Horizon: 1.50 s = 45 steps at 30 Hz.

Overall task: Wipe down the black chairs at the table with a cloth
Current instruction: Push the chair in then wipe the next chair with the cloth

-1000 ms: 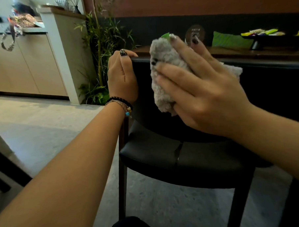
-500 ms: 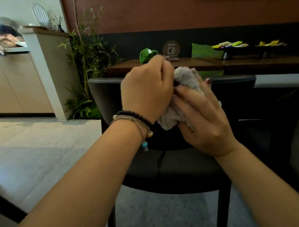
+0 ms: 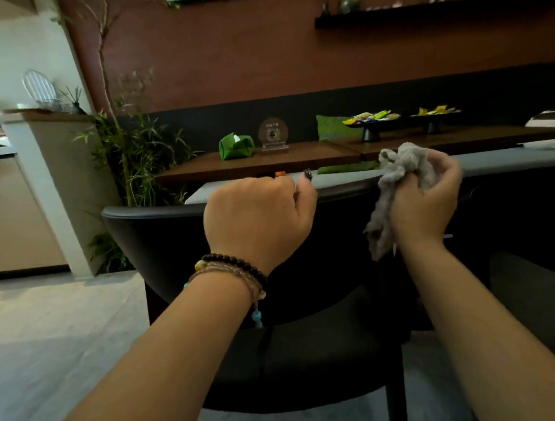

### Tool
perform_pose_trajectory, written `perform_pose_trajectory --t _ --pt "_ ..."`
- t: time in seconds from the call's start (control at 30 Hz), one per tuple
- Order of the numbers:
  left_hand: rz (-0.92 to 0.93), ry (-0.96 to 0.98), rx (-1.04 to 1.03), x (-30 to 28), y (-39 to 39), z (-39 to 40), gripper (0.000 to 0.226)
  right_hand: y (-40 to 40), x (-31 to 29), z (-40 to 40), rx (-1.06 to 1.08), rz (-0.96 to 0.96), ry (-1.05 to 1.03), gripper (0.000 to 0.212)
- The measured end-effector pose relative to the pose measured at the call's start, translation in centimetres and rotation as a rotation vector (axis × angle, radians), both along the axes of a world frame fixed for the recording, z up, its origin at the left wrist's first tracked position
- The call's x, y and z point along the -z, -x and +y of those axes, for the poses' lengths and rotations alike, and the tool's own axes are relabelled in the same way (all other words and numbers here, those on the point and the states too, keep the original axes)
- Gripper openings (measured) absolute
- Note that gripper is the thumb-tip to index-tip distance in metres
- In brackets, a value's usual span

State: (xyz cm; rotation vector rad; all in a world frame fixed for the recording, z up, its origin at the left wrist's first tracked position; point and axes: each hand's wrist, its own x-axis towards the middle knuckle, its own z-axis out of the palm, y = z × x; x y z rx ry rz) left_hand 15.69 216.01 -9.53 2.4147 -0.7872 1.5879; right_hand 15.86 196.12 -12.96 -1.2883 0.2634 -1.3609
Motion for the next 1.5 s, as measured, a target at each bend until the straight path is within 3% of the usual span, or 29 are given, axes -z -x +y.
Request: perform_pose_trajectory --t 0.1,0.2,0.33,0.43,0.6,0.7,0.87,1.03,1.17,1.2,1.33,1.4,1.5 --pt "-0.063 0.049 0.048 0.0 0.0 -0.1 0.049 -2.2 -2.2 -3.9 -0.088 0.242 -0.143 0.008" --pt "-0.085 0.065 0.069 0.1 -0.1 -0.3 0.047 -3.1 -1.6 -5.1 -0.187 0.317 -0.164 0.020" --pt "-0.122 0.079 0.076 0.1 -0.2 -0.3 0.047 -2.9 2.8 -5.4 -0.259 0.400 -0.341 0.041" --pt "-0.175 0.112 0.085 0.2 -0.3 -0.3 0.046 -2.7 4.2 -5.4 -0.387 0.428 -0.458 0.042" --pt "-0.259 0.133 0.118 0.8 -0.7 -0.4 0.043 -2.0 2.1 -5.8 -0.486 0.299 -0.350 0.013" --pt "-0.318 0.134 0.096 1.5 -0.6 -0.3 0.036 -1.9 2.9 -5.2 -0.436 0.231 -0.180 0.012" --pt "-0.213 0.070 0.043 3.0 0.1 0.0 0.030 -3.0 5.9 -5.2 -0.398 0.318 -0.250 0.017" --pt "-0.067 0.021 0.142 5.8 1.3 1.6 0.052 -2.5 7.8 -4.6 -0.367 0.317 -0.290 0.011" --pt "0.134 0.389 0.382 10.3 2.9 3.7 0.058 -1.0 6.4 -2.5 -0.206 0.191 -0.234 0.004" --pt "0.218 0.557 0.376 11.5 3.1 4.3 0.058 -0.4 5.8 -1.5 -0.183 0.137 -0.223 0.013" --pt "0.825 1.284 0.362 14.8 1.4 6.6 0.060 2.0 4.4 3.4 -0.054 -0.045 -0.092 0.039" --pt "1.103 1.521 0.621 16.2 0.2 7.3 0.058 2.9 5.0 6.4 0.053 -0.091 0.119 0.043" --pt "1.287 1.762 0.921 17.0 -1.2 7.6 0.059 3.2 7.5 10.2 0.151 -0.147 0.558 0.048"
